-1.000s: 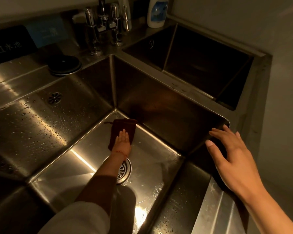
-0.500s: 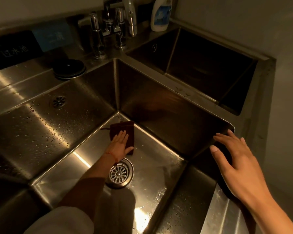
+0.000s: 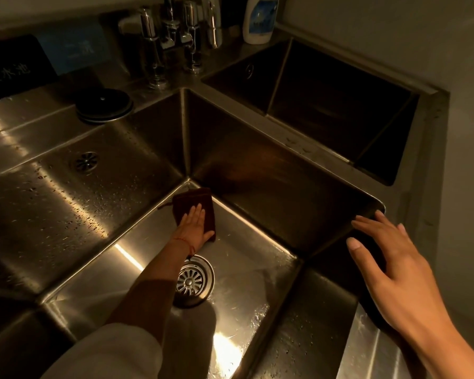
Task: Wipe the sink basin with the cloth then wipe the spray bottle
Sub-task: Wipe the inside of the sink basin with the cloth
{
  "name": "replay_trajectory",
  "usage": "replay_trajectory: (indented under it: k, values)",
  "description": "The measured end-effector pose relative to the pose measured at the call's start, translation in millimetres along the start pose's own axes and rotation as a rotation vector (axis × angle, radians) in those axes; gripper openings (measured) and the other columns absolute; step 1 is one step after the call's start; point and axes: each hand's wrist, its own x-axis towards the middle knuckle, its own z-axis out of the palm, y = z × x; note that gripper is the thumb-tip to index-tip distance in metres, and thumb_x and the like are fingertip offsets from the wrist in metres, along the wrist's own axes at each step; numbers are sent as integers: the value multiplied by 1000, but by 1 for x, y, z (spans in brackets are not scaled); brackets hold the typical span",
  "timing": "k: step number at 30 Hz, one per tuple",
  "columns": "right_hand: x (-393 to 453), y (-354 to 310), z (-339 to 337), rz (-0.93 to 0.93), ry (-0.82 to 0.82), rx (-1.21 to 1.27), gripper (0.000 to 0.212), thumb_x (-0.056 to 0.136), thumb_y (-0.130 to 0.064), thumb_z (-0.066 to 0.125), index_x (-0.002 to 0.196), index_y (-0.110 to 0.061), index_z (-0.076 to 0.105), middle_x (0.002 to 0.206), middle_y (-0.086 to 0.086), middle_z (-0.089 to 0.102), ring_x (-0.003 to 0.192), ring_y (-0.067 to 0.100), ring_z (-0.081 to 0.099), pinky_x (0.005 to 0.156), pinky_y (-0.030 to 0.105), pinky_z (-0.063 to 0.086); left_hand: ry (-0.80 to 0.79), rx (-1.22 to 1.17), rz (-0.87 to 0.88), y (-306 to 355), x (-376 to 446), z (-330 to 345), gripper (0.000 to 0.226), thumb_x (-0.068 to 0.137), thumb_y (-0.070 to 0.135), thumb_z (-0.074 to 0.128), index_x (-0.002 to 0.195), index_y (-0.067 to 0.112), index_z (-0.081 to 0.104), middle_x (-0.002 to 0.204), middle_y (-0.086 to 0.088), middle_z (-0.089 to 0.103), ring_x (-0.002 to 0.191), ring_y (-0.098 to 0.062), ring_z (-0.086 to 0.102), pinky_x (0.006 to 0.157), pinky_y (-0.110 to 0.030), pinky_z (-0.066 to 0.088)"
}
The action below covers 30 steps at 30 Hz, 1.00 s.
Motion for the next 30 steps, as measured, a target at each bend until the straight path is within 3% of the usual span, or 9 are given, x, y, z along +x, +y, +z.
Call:
replay_trajectory:
  k: [14,18,30]
  values:
    - [0,1,1,-21,-30,-32,57,81,-56,30,126,-26,50,137,-8,47,136,1,19,113,28,8,-19,-64,-78,-2,20,-13,76,101,43,37,153,3,-3,161,-12,-13,149,-25,-8,121,-38,3]
    - [-1,3,2,-36,-22,-39,51,89,-59,30,126,-29,49,135,-11,47,136,-1,18,112,25,7,-21,-58,-106,-1,27,-16,76,101,43,35,152,3,-4,160,-13,-13,149,-26,-8,121,-38,3]
    - [0,7,3,-41,-27,-31,56,83,-60,29,127,-31,48,130,-21,41,136,-3,16,113,25,6,-6,-51,-146,-3,46,-23,77,100,44,36,153,1,-1,161,-15,-11,149,-28,-5,121,-40,7]
